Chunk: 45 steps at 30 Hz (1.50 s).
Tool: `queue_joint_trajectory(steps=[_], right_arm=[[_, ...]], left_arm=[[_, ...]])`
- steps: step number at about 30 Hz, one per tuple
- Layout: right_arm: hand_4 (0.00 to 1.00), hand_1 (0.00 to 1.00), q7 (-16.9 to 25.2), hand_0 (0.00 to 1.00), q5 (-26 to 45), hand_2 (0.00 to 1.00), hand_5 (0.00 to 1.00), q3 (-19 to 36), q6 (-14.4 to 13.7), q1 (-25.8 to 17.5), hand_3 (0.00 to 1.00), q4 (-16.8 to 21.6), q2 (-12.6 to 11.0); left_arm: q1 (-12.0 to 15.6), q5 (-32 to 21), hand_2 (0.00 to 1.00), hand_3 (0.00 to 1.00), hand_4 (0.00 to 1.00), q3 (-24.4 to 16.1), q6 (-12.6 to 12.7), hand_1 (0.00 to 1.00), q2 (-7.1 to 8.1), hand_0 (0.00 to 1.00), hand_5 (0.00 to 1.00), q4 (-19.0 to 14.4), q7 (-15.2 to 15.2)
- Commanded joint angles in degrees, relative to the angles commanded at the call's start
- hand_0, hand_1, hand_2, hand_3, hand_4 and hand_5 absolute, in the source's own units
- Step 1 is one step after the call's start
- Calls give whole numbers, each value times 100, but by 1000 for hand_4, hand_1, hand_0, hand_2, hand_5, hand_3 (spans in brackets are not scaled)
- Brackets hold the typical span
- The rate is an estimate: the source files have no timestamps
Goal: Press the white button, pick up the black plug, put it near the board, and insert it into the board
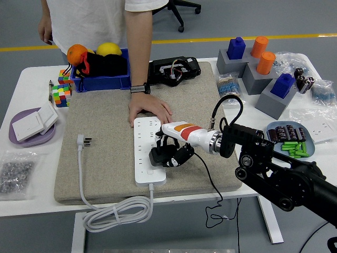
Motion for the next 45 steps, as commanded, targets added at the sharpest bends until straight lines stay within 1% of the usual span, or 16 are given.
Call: queue_joint_trajectory(steps=[7, 14, 26, 35, 45], right_arm=[[792, 400, 29, 269, 15, 394, 2, -97, -29, 40, 438, -46, 34], [792, 399, 91, 268, 4, 394, 2, -63, -75, 72, 437, -119, 90], [792, 397, 124, 267, -97, 394, 2, -18, -78, 132, 437, -268, 89], [792, 397, 121, 267, -128, 393, 2, -85, -62, 113, 436, -274, 81], [792, 397, 134, 266, -272, 393, 2, -191, -118, 171, 435, -301, 103]], left_arm=[[-4, -19, 704, 767, 541, 16, -1, 738, 2, 787, 466, 0, -2], [1, 5, 704, 767, 541, 5, -4, 737, 6, 787, 467, 0, 1], [-22, -23, 703, 767, 542, 19, 1, 737, 12, 787, 469, 0, 0], [-11, -34, 702, 767, 542, 28, 8, 736, 4, 787, 472, 0, -1], [2, 3, 702, 766, 540, 26, -1, 736, 3, 787, 474, 0, 4]])
